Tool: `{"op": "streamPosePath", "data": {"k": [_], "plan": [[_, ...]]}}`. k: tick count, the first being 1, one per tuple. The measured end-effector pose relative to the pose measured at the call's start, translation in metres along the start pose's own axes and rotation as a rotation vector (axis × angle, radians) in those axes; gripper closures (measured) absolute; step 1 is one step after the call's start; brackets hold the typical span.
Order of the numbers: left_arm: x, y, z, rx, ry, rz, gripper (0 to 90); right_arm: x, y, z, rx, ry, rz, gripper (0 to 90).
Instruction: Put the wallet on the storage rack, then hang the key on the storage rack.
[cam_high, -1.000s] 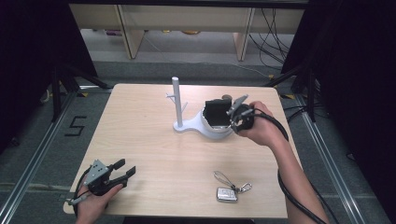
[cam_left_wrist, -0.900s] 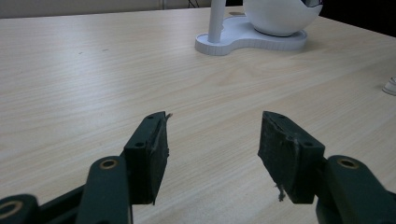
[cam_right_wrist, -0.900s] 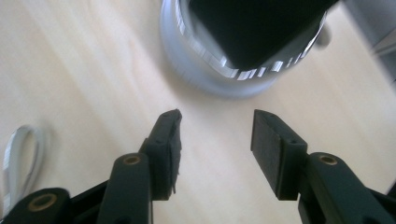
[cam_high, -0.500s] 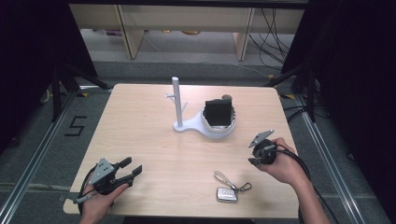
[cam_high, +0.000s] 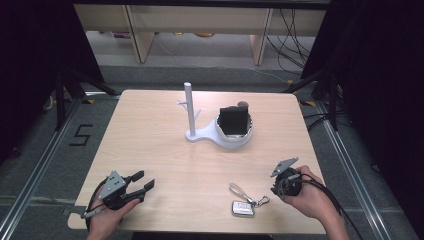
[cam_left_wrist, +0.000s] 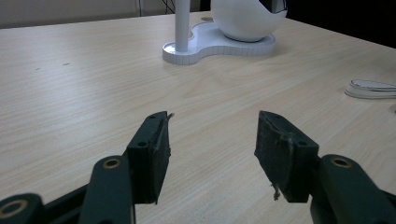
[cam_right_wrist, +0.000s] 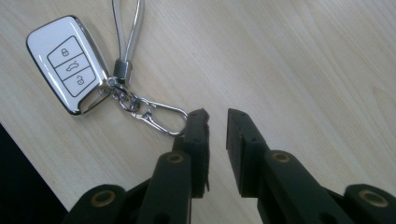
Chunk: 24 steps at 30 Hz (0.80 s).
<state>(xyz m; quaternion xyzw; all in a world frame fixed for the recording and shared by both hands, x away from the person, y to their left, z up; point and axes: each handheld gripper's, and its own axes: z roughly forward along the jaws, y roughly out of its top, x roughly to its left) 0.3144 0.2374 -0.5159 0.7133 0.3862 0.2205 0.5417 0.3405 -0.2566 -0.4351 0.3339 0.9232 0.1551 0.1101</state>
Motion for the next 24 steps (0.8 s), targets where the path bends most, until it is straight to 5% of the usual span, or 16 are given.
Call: {"op": "streamPosePath", "data": {"k": [5,8,12,18,23,24], "plan": [[0.0,0.0,-0.001,0.0,0.003,0.001,43.9,0.002,0.002,-0.002,-0.009,-0.004,0.013,77.3],[0.0,-0.001,-0.001,0.0,0.003,-0.004,43.9,0.004,0.003,0.0,-0.006,0.014,-0.018,79.2],[0.0,-0.002,-0.002,0.001,0.001,0.0,43.8,0.008,0.004,0.0,0.015,0.028,0.036,86.3],[0.0,-0.002,-0.001,0.002,0.0,-0.001,43.8,0.012,0.004,-0.004,0.005,0.087,0.331,86.5],[0.0,-0.003,-0.001,-0.006,-0.007,-0.005,43.7,0.02,0.005,0.0,0.106,0.114,0.438,83.6],[-0.001,-0.003,-0.001,-0.008,-0.007,-0.01,43.7,0.019,0.004,0.003,0.092,0.121,0.401,83.0]]}}
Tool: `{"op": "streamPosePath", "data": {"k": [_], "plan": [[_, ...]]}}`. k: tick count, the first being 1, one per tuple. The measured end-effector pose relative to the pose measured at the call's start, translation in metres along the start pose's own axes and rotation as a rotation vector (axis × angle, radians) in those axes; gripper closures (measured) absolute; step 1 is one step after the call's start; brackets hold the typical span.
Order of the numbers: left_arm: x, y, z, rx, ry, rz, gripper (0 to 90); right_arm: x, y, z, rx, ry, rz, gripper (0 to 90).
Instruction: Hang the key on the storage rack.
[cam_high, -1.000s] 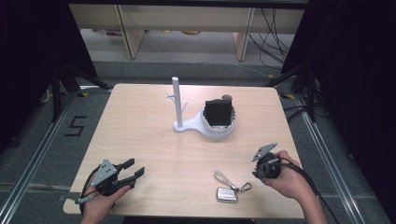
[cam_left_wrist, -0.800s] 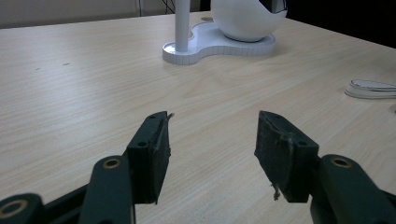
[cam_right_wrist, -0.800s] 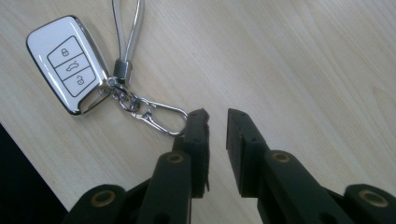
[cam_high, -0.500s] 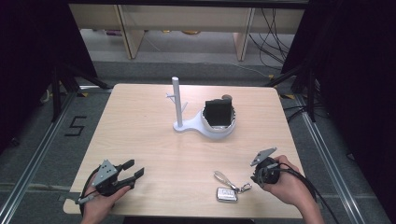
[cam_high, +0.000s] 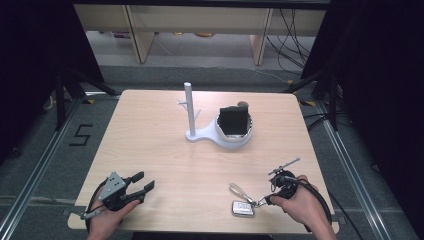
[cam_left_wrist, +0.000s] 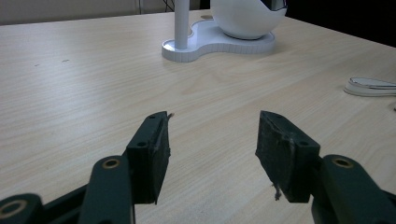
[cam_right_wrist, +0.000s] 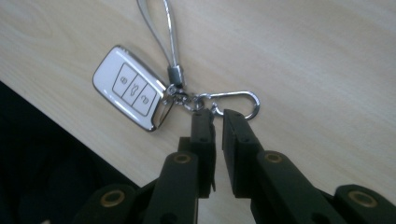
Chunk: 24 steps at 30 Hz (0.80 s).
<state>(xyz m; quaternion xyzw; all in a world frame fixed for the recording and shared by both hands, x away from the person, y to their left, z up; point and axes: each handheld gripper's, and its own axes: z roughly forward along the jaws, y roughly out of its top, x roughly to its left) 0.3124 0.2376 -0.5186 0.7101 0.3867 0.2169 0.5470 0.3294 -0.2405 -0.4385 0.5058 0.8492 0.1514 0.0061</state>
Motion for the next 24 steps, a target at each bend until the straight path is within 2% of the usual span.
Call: {"op": "streamPosePath", "data": {"k": [1,2,3,4,5,8,9,10,11,12,15,16,21,24], "plan": [[0.0,0.0,-0.001,0.011,0.008,0.004,43.6,0.002,-0.001,0.002,0.016,0.013,0.009,81.2],[0.0,0.0,-0.002,0.008,0.007,0.004,43.6,0.003,-0.002,0.003,0.065,0.017,0.011,80.1],[0.0,0.0,-0.002,0.011,0.011,0.006,43.6,0.002,-0.002,0.006,0.078,0.027,-0.018,79.8],[0.001,0.0,-0.002,-0.002,0.001,0.003,43.5,0.003,-0.003,0.007,0.078,0.062,0.004,79.6],[0.001,-0.001,-0.002,-0.005,0.001,0.003,43.5,0.003,-0.004,0.009,0.047,0.071,0.012,79.9],[0.002,-0.001,-0.005,0.01,0.013,0.002,43.4,0.004,-0.003,0.015,0.076,0.06,0.003,81.9],[0.002,-0.002,-0.004,-0.006,0.002,-0.001,43.3,0.006,-0.003,0.017,0.09,0.07,0.013,83.9],[0.002,-0.002,-0.004,-0.004,0.003,0.0,43.3,0.006,-0.002,0.019,0.087,0.077,-0.018,86.6],[0.002,-0.002,-0.004,-0.005,0.003,0.001,43.3,0.009,0.0,0.017,0.128,0.074,0.028,89.3],[0.002,-0.002,-0.004,-0.005,0.004,-0.001,43.3,0.01,0.0,0.019,0.115,0.076,0.027,90.0],[0.002,-0.001,-0.006,0.004,0.013,-0.001,43.2,0.009,0.004,0.025,0.133,0.068,0.021,90.0],[0.002,-0.001,-0.006,0.004,0.013,-0.001,43.2,0.011,0.005,0.026,0.144,0.057,0.035,90.0],[0.002,-0.002,-0.006,0.006,0.013,-0.007,43.1,0.01,0.01,0.03,0.175,0.066,-0.004,90.0],[0.002,-0.002,-0.006,0.006,0.012,-0.008,43.1,0.009,0.011,0.033,0.179,0.057,0.001,90.0]]}}
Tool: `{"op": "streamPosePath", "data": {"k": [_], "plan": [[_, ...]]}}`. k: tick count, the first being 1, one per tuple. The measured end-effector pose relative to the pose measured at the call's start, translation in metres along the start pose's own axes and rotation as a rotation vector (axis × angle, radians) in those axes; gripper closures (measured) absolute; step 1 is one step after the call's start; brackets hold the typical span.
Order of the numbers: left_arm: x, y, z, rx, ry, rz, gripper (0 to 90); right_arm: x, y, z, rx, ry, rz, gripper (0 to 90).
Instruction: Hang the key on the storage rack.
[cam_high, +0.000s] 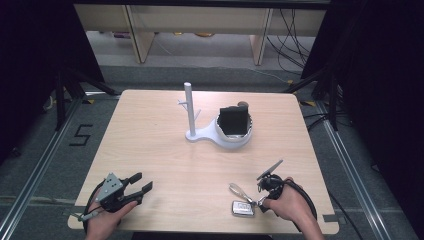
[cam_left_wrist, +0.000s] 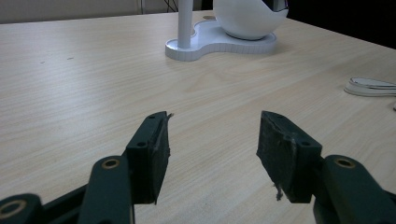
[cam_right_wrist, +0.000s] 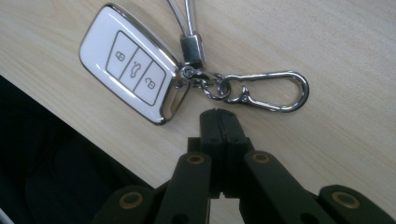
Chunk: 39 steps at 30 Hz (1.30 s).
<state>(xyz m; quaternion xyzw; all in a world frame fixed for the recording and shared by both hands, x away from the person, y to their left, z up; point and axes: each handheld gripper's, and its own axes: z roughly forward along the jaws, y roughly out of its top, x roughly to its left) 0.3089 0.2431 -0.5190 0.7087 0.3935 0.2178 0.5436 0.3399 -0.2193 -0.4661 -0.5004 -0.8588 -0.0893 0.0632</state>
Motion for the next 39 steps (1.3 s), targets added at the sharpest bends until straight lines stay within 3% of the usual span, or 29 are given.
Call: {"op": "streamPosePath", "data": {"k": [1,2,11,13,14,15,16,18,19,20,25,31,32,33,34,36,37,39], "plan": [[0.0,0.0,0.0,0.0,0.0,0.0,43.1,-0.003,0.001,0.002,-0.018,-0.006,-0.043,90.0],[0.0,0.0,0.0,0.0,0.0,0.0,43.1,-0.001,0.001,0.002,0.014,-0.01,0.004,90.0],[0.001,-0.001,0.0,0.003,-0.003,-0.002,42.9,-0.001,0.011,0.008,0.037,-0.022,-0.008,90.0],[0.001,-0.001,0.0,0.0,-0.003,-0.004,42.9,-0.001,0.014,0.01,0.05,-0.046,0.001,90.0],[0.002,-0.001,0.0,-0.003,-0.005,-0.005,42.9,-0.001,0.016,0.011,0.041,-0.027,-0.011,90.0],[0.002,-0.001,0.0,0.0,-0.002,-0.007,42.9,-0.004,0.018,0.012,0.024,-0.024,-0.066,90.0],[0.002,-0.001,0.0,0.001,-0.002,-0.005,42.9,0.001,0.019,0.012,0.062,-0.029,0.017,90.0],[0.002,-0.001,0.0,0.0,-0.002,-0.008,42.9,-0.005,0.022,0.014,0.02,-0.036,-0.075,90.0],[0.002,-0.001,0.0,0.0,-0.002,-0.009,42.9,-0.001,0.023,0.012,0.056,-0.031,-0.013,90.0],[0.002,-0.001,0.0,0.001,-0.002,-0.009,42.9,-0.003,0.025,0.012,0.043,-0.04,-0.029,90.0],[0.002,-0.002,0.0,0.006,-0.002,-0.009,42.8,-0.007,0.034,0.011,0.032,-0.057,-0.006,90.0],[0.002,-0.003,0.001,-0.003,-0.012,-0.016,42.7,-0.012,0.047,0.01,-0.028,-0.078,0.031,90.0],[0.002,-0.003,0.001,-0.003,-0.011,-0.016,42.8,-0.01,0.049,0.009,-0.032,-0.063,0.069,90.0],[0.002,-0.002,0.0,0.006,-0.003,-0.013,42.8,-0.011,0.051,0.009,-0.031,-0.066,0.069,89.8],[0.002,-0.003,0.0,0.004,-0.004,-0.015,42.8,-0.009,0.054,0.008,-0.036,-0.053,0.103,87.7],[0.003,-0.003,-0.001,0.005,-0.003,-0.012,42.8,-0.009,0.055,0.008,-0.056,-0.07,0.105,86.3],[0.003,-0.003,-0.001,0.006,-0.003,-0.013,42.8,-0.008,0.056,0.005,-0.059,-0.047,0.122,84.7],[0.003,-0.003,-0.001,0.006,-0.003,-0.014,42.8,-0.003,0.057,-0.001,-0.09,-0.048,0.174,82.2]]}}
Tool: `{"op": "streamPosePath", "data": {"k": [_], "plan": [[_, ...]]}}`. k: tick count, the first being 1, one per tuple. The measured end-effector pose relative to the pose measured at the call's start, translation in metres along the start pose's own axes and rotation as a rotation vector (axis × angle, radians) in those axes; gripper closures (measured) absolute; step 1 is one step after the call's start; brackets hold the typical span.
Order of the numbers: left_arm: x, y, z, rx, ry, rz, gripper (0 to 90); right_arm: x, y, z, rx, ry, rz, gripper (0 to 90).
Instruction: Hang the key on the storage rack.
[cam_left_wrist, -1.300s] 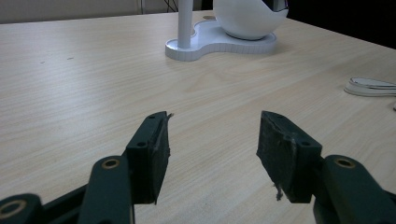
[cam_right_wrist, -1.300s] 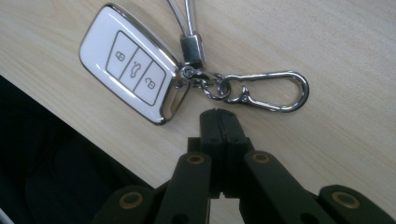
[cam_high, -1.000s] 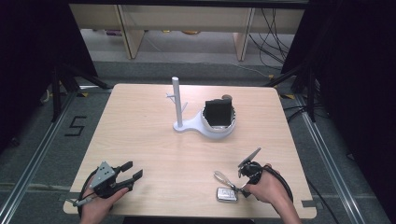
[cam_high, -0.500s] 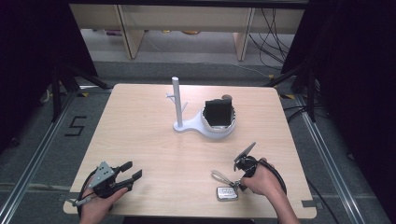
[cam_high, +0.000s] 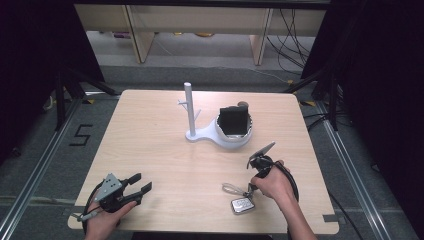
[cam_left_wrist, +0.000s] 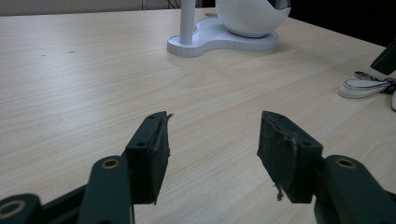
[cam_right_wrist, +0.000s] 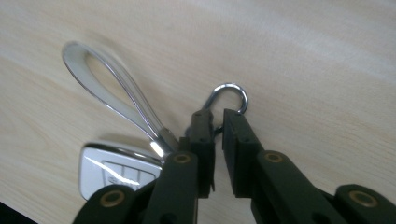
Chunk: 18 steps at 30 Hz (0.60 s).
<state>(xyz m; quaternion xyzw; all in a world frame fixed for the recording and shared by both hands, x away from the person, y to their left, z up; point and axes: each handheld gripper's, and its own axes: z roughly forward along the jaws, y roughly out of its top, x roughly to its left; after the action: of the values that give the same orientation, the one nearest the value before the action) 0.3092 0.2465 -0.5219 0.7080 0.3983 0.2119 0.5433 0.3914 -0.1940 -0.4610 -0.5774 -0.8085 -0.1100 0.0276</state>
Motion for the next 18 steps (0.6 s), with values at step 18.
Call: {"op": "streamPosePath", "data": {"k": [18], "plan": [[0.001,-0.001,-0.001,-0.003,0.002,-0.005,42.7,0.015,0.005,0.01,0.043,-0.068,0.276,64.4]]}}
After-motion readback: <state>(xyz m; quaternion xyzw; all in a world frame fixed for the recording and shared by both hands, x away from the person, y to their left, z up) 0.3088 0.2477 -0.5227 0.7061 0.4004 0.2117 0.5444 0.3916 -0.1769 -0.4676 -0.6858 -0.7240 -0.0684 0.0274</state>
